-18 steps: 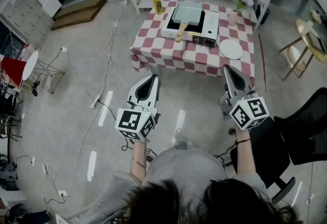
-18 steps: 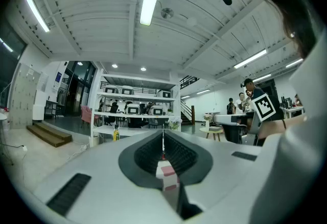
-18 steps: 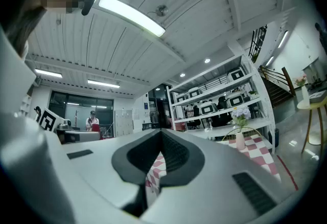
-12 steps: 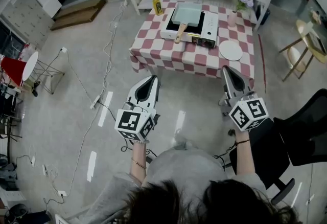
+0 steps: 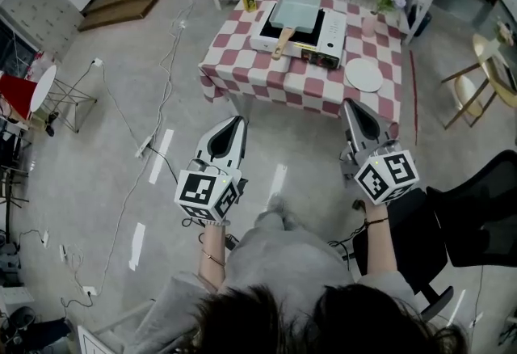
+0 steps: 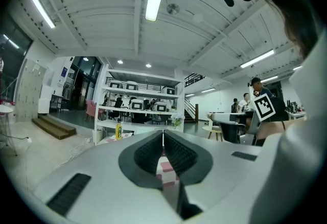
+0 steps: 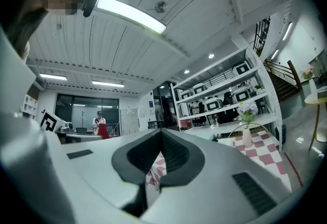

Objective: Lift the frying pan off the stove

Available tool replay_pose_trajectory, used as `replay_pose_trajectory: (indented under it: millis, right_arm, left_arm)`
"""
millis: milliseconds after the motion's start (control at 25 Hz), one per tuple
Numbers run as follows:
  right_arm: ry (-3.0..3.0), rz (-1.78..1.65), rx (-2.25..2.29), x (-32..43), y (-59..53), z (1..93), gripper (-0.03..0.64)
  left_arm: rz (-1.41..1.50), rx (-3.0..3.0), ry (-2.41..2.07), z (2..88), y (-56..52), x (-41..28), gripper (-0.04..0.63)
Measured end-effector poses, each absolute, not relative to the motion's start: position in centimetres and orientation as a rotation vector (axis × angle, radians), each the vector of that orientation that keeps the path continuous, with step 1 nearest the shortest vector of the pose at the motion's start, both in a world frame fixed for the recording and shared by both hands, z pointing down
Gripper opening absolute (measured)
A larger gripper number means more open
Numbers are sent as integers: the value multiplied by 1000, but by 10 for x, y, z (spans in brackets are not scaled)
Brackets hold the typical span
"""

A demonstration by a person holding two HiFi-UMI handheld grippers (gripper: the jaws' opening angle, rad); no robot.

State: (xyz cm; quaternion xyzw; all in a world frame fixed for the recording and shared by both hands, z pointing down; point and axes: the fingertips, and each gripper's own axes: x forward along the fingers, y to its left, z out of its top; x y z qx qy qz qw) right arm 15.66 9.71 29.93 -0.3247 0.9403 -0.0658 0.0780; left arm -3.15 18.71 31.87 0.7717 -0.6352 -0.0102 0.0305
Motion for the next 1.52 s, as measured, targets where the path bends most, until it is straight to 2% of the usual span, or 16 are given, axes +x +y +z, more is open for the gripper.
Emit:
replay_pose_trajectory:
  millis: [440, 1520]
  right_arm:
    - [2848, -238, -919, 130, 65, 313, 21]
    - [2836, -230, -1024, 57, -52, 323, 21]
  left_arm:
    - [-2, 2312, -1993, 331, 166, -56, 31]
    - [53, 2479, -1875, 333, 23, -117, 29]
